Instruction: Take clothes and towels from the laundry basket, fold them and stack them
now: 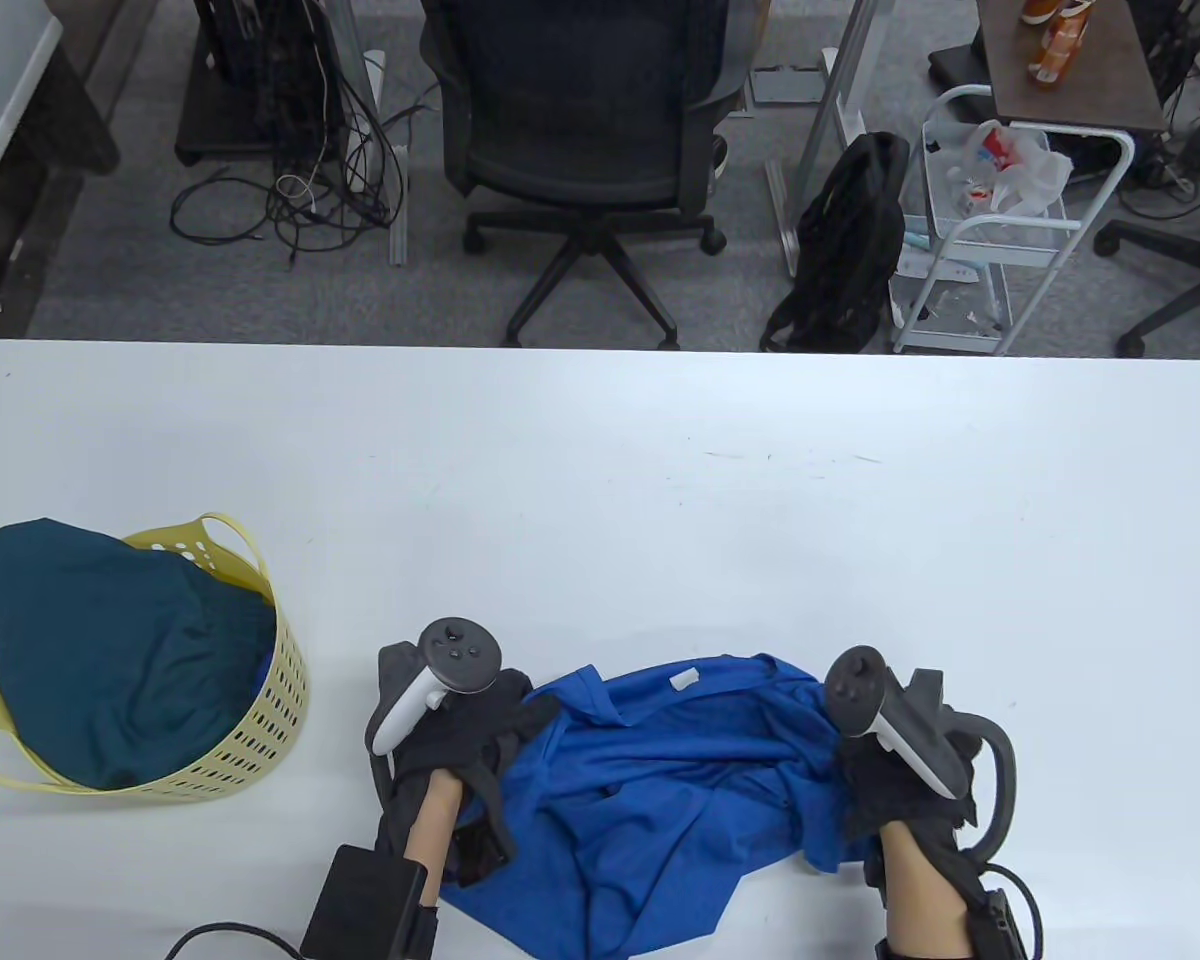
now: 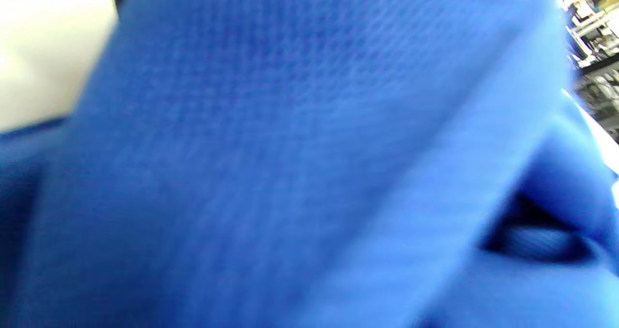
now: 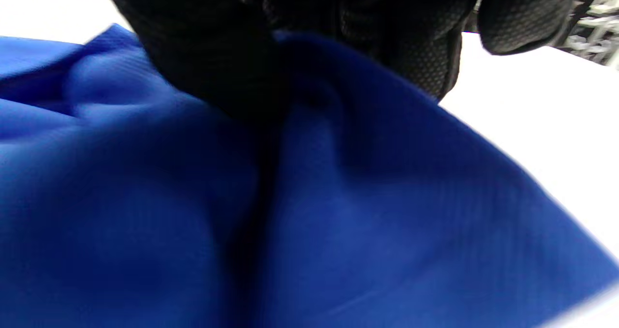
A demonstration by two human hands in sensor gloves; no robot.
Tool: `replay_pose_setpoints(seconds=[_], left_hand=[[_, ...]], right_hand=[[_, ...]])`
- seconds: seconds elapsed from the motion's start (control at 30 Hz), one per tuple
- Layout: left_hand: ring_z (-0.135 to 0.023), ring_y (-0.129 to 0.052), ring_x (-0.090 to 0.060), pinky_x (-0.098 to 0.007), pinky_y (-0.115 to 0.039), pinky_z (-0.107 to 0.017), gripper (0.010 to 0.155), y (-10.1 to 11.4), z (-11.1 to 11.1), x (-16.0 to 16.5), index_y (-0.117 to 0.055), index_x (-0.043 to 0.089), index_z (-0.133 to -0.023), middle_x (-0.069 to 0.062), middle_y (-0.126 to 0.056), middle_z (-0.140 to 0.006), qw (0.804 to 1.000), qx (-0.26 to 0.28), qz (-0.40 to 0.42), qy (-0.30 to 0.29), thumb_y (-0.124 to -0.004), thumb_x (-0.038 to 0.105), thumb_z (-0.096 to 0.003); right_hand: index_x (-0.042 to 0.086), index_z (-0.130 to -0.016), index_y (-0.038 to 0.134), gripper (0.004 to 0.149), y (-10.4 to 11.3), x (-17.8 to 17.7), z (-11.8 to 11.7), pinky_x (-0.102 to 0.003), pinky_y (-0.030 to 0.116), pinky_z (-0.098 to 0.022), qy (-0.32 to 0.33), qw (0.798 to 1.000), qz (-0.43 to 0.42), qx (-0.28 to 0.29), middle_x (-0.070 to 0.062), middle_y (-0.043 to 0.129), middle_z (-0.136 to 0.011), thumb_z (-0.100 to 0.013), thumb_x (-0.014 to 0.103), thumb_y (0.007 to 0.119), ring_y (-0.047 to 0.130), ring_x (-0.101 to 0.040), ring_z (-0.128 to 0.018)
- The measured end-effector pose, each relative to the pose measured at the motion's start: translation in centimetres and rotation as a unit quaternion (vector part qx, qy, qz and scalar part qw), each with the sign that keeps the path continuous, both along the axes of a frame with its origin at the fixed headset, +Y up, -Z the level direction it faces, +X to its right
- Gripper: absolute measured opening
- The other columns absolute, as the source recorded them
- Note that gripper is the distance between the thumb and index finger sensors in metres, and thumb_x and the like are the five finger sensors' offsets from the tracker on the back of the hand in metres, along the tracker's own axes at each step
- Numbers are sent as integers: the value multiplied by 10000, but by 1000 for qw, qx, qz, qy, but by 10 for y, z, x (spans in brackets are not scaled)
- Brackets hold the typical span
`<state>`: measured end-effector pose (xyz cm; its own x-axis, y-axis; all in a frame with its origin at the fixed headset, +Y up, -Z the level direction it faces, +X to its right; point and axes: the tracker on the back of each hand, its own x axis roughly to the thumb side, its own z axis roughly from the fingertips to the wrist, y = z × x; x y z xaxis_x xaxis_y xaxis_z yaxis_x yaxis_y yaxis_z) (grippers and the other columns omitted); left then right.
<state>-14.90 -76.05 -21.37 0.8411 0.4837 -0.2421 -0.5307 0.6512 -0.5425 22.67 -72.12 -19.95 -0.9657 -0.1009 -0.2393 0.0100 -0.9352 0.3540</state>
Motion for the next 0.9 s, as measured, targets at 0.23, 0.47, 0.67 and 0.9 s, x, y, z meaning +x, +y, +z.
replay_pose_setpoints(seconds=[0.23,0.47,0.67,0.9], left_hand=[[-860,-905,-401,-587,-771,-641,771,10,0,-10,-419,189,-1244,-341,-649,-1171,996,88,-15,20,-680,564,-623],[-1030,-695,-547,-687,-656,-692,878,30,8,17,-521,143,-1208,-328,-549,-1225,990,115,-49,-72,-804,614,-522],[-1039,-746,-475,-630,-700,-712,826,24,12,52,-612,218,-1174,-265,-592,-1240,955,73,-216,-188,-938,494,-467],[-784,-1013,-174,-385,-891,-601,524,39,0,-9,-741,268,-1058,-133,-844,-1079,969,123,-193,-89,-894,303,-557]], right_hand=[[-51,-1196,361,656,-14,-3,-8,-808,458,-652,48,970,-204,121,-411,332,-1181,-701,291,622,430,-692,-988],[-19,-1179,393,761,-55,-15,-19,-735,535,-651,71,981,-153,96,-325,540,-1134,-606,297,782,574,-589,-941],[34,-1101,628,642,-49,-10,-21,-680,632,-636,41,989,-141,20,-129,797,-798,-543,231,879,786,-351,-702],[13,-953,716,414,-16,39,-8,-752,577,-635,3,918,-368,147,-384,599,-1082,-583,176,804,636,-617,-924]])
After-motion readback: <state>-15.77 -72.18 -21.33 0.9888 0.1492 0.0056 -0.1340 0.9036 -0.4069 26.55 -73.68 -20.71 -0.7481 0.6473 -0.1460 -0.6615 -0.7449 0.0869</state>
